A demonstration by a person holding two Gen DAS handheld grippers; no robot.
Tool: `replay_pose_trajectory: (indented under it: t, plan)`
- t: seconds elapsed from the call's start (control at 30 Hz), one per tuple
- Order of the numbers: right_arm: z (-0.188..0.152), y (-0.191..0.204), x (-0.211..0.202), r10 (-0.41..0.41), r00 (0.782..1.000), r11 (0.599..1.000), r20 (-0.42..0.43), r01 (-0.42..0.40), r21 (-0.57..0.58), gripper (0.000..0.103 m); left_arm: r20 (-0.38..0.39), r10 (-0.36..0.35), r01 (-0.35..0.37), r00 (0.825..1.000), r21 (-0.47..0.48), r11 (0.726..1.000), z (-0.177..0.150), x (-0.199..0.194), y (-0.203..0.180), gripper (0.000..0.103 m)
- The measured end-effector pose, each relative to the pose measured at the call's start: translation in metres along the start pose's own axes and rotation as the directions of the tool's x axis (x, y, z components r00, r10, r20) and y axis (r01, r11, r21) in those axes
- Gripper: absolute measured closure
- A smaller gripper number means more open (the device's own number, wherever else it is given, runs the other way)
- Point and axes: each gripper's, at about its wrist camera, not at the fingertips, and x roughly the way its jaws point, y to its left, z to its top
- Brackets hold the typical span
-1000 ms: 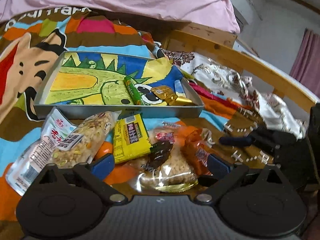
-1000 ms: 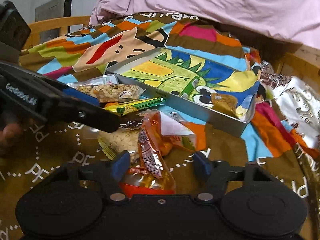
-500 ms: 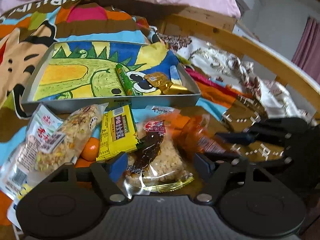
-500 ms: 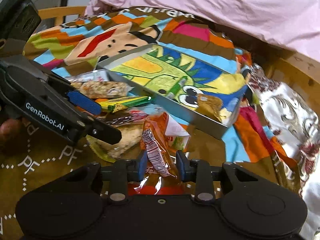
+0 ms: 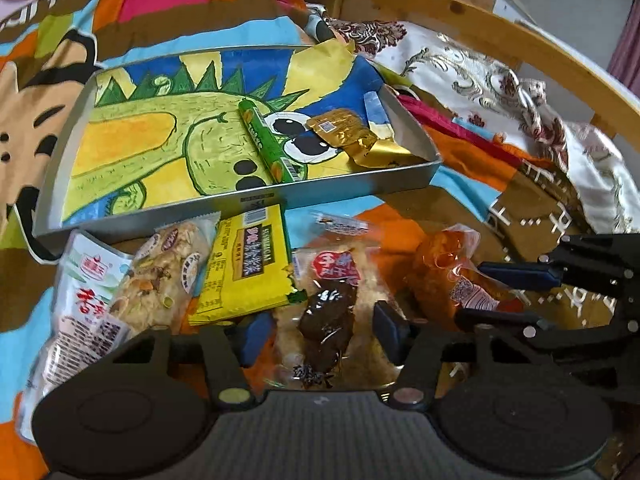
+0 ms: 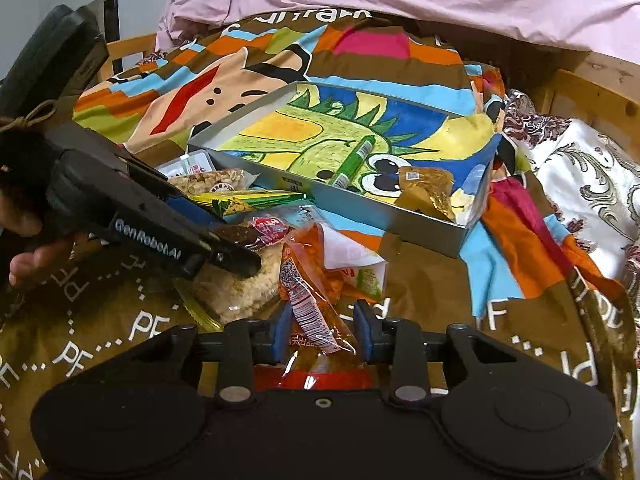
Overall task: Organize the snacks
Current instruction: 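Grasp the brown jerky packet with the left gripper while the right gripper grasps the orange packet, then lift both held packets and carry them over the tin tray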
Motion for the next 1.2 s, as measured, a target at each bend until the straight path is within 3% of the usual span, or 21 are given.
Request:
replay_pose_trajectory:
  t: [0.2, 0.4, 0.6, 0.9, 1.2]
  plan:
    - [-0.003, 0.002, 0.008, 0.031, 0.999, 0.999, -0.011, -0.03, 0.027, 0.061, 0.009, 0.064, -0.064, 0.998, 0.041, 0.997, 0.0, -0.003, -0.014, 0.05]
    - [-0.003, 0.011, 0.004, 0.024, 1.0, 0.999, 0.016, -0.023, -0.03, 0.072, 0.009, 0.114, -0.114, 0.993, 0.01, 0.993, -0.005, -0.01, -0.023, 0.052]
    - [-0.007, 0.029, -0.007, -0.041, 0.998, 0.986, 0.056, 0.049, -0.157, 0.083, 0.022, 0.142, -0.141, 0.99, -0.016, 0.99, -0.015, -0.023, -0.033, 0.052]
    - [-0.024, 0.058, -0.015, -0.153, 0.978, 0.909, 0.142, 0.196, -0.369, 0.093, 0.047, 0.161, -0.158, 0.986, -0.061, 0.986, -0.032, -0.044, -0.047, 0.053]
    - [-0.035, 0.068, -0.019, -0.242, 0.949, 0.831, 0.202, 0.311, -0.462, 0.094, 0.11, 0.154, -0.143, 0.982, -0.099, 0.985, -0.043, -0.062, -0.057, 0.053]
